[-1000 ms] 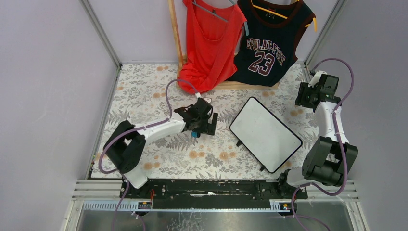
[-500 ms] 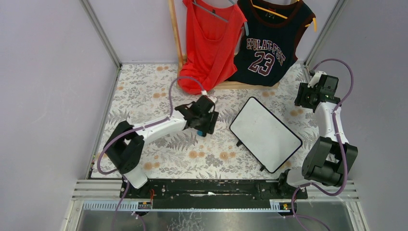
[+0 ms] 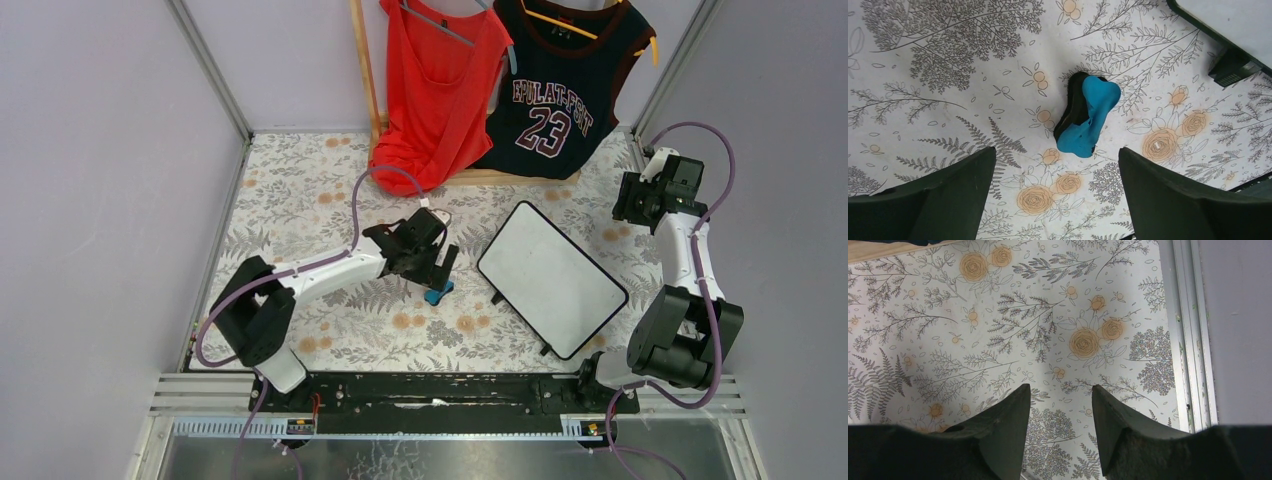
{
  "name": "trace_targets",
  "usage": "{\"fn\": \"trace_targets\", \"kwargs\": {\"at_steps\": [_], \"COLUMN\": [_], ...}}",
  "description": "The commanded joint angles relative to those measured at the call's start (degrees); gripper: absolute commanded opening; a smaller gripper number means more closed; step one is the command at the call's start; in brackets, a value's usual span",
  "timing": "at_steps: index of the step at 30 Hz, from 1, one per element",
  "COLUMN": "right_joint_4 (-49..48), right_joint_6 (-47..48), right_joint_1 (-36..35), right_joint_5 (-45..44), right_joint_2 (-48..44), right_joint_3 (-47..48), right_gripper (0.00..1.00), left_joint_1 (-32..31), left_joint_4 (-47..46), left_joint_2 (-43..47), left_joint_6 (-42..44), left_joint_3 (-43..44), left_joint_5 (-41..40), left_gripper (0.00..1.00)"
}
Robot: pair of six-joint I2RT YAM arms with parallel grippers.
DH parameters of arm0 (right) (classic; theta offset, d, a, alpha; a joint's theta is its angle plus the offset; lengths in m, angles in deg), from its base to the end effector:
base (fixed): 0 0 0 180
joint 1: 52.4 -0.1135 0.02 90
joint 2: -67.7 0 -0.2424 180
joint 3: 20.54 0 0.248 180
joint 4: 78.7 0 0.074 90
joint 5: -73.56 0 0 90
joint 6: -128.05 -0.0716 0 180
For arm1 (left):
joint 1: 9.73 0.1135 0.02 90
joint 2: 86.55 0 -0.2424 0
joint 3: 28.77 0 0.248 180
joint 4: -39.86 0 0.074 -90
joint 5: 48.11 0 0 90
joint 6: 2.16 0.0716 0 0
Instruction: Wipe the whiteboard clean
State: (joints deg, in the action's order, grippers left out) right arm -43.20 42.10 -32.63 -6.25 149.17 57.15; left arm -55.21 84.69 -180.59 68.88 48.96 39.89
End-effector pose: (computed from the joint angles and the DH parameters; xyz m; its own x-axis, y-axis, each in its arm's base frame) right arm 0.3274 -0.1042 0.2454 -0.6087 0.1449 -0.7800 0.1615 0.9852 0.0571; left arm 0.2439 -0.2445 0.1582 -0.8084 0.3590 -0.4664 0.4632 0.8770 -0.1279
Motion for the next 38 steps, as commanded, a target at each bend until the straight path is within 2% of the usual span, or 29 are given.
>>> {"fn": "trace_targets", "kwargs": {"at_steps": [1,9,12,14,20,29,38], "right_joint_4": [-1.32,-1.36,-2.22,-3.71,-10.86,-12.67,-14.29], "right_joint_6": [0.43,0.76,1.34,1.79,3.61,2.94,1.29], "right_joint_1": [0.01,0.01,0.03,0.02,0.01,0.02,0.01], "right_joint_5": [1.14,2.15,3.26,3.61,3.95,5.13,4.02], "right_joint_2": [-1.38,-1.73,-1.99,-2.57,-6.22,-7.39,-7.55], "right_joint_3": [0.26,-0.10,-0.99,-1.93,-8.42,-9.94,-10.82], "right_gripper": [0.55,0.55,0.55,0.56,0.61,0.65,0.62], "left_joint_1": [-0.09,7.18,8.84,10.40,14.85,18.02,18.64], "left_joint_4": [-0.35,-7.98,-14.30,-18.44,-24.43,-26.24,-26.88], "left_joint_2": [2.49,5.69,10.07,13.79,21.99,25.37,26.28], "left_joint_6": [-1.03,-1.35,-0.46,-0.38,0.31,-2.40,-3.82], "left_joint_3": [-0.53,-4.69,-8.63,-11.40,-16.67,-18.78,-19.99], "left_joint_5": [-4.61,-12.28,-17.06,-18.52,-29.63,-24.49,-23.77], "left_gripper": [0.90,0.93,0.99,1.00,1.00,1.00,1.00]}}
